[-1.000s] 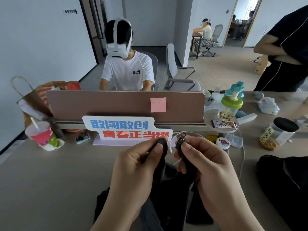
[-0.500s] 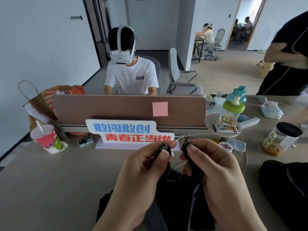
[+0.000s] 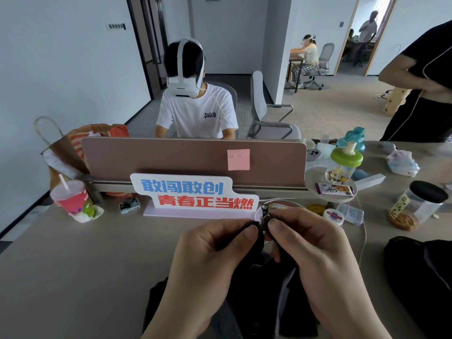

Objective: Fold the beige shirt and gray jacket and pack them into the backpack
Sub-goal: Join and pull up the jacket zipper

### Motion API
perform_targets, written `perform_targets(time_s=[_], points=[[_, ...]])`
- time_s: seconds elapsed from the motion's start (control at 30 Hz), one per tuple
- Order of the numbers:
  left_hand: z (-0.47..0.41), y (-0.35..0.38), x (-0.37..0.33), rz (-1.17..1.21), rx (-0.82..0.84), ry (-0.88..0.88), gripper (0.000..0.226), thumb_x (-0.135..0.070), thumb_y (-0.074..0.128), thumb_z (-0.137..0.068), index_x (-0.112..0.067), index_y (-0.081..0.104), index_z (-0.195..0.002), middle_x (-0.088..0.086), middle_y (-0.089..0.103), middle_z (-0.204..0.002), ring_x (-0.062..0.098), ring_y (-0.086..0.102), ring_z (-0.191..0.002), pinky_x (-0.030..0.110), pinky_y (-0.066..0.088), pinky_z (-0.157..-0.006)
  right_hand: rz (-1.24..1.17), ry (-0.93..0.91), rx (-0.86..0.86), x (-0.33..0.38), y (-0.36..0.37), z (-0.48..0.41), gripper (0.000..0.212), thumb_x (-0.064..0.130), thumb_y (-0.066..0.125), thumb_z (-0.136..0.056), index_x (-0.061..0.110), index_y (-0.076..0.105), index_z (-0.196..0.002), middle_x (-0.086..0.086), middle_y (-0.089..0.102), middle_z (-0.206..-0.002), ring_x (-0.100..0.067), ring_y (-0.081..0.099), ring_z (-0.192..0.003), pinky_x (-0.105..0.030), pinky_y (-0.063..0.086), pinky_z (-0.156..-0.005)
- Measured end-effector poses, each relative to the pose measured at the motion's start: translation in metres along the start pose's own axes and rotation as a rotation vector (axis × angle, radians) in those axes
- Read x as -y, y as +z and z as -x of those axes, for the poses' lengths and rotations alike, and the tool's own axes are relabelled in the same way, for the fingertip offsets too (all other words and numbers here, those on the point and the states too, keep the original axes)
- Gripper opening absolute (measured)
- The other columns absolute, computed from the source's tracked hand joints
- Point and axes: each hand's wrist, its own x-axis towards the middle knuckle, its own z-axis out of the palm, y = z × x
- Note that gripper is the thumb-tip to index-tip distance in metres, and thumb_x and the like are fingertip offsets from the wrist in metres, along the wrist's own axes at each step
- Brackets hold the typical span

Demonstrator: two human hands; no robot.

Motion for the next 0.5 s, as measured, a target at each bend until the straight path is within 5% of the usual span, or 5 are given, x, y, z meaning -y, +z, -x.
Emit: perform_targets(time_s=[0.13, 0.5], points=[[0.0015, -0.0012, -0.0018, -0.059, 0.024, 0.028, 0.023, -0.011, 0.068, -0.08, -0.031, 0.078, -0.087, -0.005, 0.077, -0.088, 0.011, 0.072, -0.088, 0.026, 0.054, -0.081, 0.098, -0.019, -0.008, -0.0013, -0.0026, -0.0004, 0.013, 0.022, 0.061, -0.076, 0.021, 0.074, -0.079, -0.005, 0.068, -0.066, -0.007, 0.056, -0.054, -0.019, 0.045, -0.055], [0.0025, -0.0008, -0.0012, -0.076, 0.06, 0.005, 0.023, -0.01, 0.068, -0.081, -0.03, 0.078, -0.088, -0.006, 0.077, -0.089, 0.01, 0.072, -0.09, 0.03, 0.053, -0.085, 0.102, -0.031, -0.03, -0.0023, -0.0066, 0.0021, 0.011, 0.016, 0.062, -0.078, 0.013, 0.072, -0.075, -0.006, 0.064, -0.06, -0.009, 0.051, -0.049, -0.017, 0.042, -0.051]])
